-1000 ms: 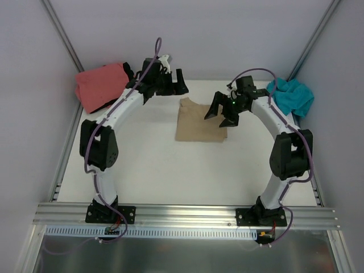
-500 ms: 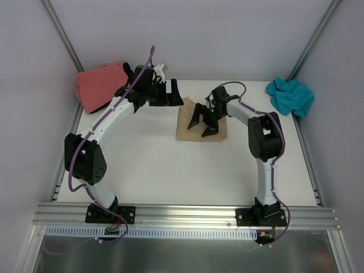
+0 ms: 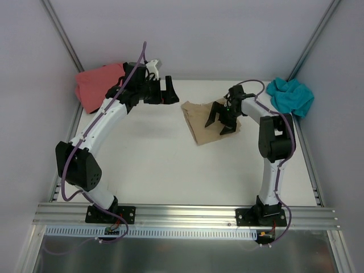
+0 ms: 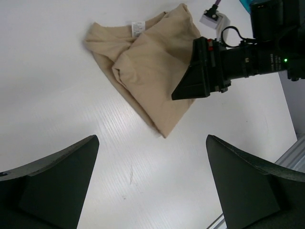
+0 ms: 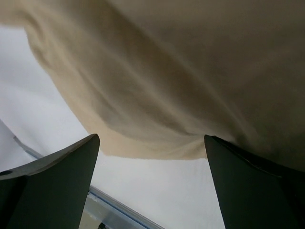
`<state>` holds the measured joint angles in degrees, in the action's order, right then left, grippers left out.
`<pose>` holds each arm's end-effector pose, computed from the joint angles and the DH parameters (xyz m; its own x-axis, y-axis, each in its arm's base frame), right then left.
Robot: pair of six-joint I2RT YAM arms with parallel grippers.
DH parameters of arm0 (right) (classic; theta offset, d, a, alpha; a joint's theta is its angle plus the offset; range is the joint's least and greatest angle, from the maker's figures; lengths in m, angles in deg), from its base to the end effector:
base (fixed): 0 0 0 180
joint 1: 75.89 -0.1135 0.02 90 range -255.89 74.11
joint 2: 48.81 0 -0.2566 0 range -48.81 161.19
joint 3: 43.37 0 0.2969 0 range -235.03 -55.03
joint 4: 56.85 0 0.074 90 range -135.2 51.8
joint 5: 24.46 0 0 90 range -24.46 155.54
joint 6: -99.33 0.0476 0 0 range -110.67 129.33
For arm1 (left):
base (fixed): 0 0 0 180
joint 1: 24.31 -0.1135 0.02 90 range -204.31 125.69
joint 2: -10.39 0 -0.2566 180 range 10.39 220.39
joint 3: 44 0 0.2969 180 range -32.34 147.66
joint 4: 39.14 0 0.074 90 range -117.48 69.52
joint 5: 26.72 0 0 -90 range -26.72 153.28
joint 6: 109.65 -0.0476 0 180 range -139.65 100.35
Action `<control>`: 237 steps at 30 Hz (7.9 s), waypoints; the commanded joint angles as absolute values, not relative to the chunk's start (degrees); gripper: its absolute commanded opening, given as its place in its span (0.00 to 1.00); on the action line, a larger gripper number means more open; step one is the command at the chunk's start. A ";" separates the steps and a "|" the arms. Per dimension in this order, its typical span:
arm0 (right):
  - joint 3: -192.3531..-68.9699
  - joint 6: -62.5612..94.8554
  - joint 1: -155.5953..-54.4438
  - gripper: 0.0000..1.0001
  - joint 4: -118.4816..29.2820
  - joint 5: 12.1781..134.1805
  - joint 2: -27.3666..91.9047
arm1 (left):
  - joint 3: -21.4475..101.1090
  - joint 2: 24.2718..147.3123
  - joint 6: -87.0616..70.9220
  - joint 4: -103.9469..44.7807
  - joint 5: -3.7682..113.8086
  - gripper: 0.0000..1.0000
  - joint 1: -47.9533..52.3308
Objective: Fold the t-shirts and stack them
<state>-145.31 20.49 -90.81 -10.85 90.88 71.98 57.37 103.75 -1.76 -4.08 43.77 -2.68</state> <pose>0.4606 0.1438 0.1321 -0.9372 -0.0687 -0.3420 -0.2314 0.8560 0.4623 0.3984 -0.1751 0.3570 -0.5940 -0.0760 -0.8009 0.4639 0.7810 -0.4181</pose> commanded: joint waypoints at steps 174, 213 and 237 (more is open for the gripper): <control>-162.25 2.83 -112.37 0.00 13.08 58.16 67.03 | 38.33 133.35 49.34 -61.58 30.59 0.99 4.25; -163.66 5.55 -109.47 1.00 12.29 55.78 58.26 | 56.94 127.73 18.97 -16.19 39.27 0.00 -2.33; -144.59 5.90 -104.63 1.00 5.43 55.96 35.04 | 82.10 136.86 -8.22 21.21 54.94 0.00 -6.21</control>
<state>-145.05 5.10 -105.17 7.43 56.78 38.82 81.94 136.05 -5.28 16.64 56.21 -5.33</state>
